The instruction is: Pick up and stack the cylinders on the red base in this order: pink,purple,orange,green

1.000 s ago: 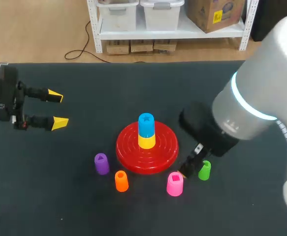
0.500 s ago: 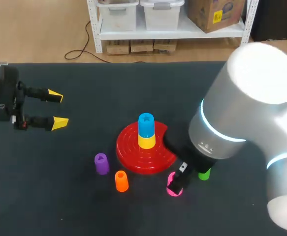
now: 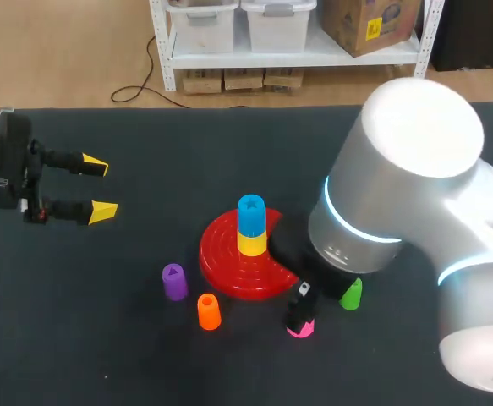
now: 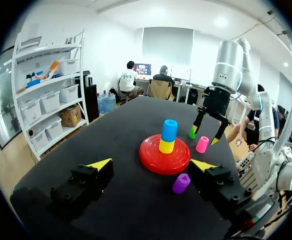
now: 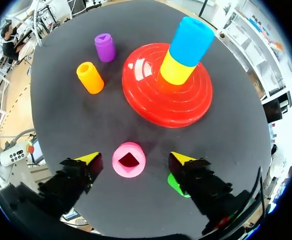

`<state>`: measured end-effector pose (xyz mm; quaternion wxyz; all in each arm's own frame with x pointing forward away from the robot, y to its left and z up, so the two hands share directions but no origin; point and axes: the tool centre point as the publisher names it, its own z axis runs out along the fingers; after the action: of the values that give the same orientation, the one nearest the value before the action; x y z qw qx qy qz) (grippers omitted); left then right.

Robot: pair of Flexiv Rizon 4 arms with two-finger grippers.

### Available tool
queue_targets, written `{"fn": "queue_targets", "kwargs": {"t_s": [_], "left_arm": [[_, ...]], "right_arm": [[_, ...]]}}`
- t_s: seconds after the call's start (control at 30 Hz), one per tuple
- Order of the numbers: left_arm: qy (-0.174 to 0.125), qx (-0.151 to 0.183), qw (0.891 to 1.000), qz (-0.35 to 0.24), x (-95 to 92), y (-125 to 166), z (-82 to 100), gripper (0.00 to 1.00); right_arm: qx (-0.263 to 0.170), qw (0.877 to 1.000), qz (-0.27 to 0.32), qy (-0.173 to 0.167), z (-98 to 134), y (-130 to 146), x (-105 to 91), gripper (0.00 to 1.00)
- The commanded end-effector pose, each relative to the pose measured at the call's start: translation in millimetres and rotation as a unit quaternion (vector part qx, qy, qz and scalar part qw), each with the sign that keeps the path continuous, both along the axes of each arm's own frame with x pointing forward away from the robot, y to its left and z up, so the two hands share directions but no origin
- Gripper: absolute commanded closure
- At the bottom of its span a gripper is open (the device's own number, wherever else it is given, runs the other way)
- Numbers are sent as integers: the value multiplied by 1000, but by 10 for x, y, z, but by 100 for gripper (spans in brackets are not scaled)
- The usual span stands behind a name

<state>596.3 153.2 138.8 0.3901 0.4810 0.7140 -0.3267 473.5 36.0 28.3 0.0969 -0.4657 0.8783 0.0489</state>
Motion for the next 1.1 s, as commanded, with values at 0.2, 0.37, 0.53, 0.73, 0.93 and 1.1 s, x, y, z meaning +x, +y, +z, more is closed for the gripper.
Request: {"fn": "queue_targets", "kwargs": {"t_s": [0.2,0.37,0.53,0.73,0.93,1.1], "left_arm": [[-3,-2,1000,0,-5,4,-17,0],[-3,-2,1000,0,-5,4,-17,0],[-3,-2,1000,0,-5,4,-17,0],[-3,-2,1000,0,-5,4,-17,0],[-3,-2,1000,0,-5,4,-17,0],[-3,-2,1000,0,-5,4,-17,0]], "right_arm": [[-14,1000,1,-7,-2,41,-7,42],[-19,1000,4,-10,-3,25,-28,54],[-21,1000,7,-15,-4,18,-38,58],[-19,1000,9,-19,35,13,-52,70],[-13,1000,7,-24,148,14,-31,100],[4,1000,5,-30,443,18,90,100]]}}
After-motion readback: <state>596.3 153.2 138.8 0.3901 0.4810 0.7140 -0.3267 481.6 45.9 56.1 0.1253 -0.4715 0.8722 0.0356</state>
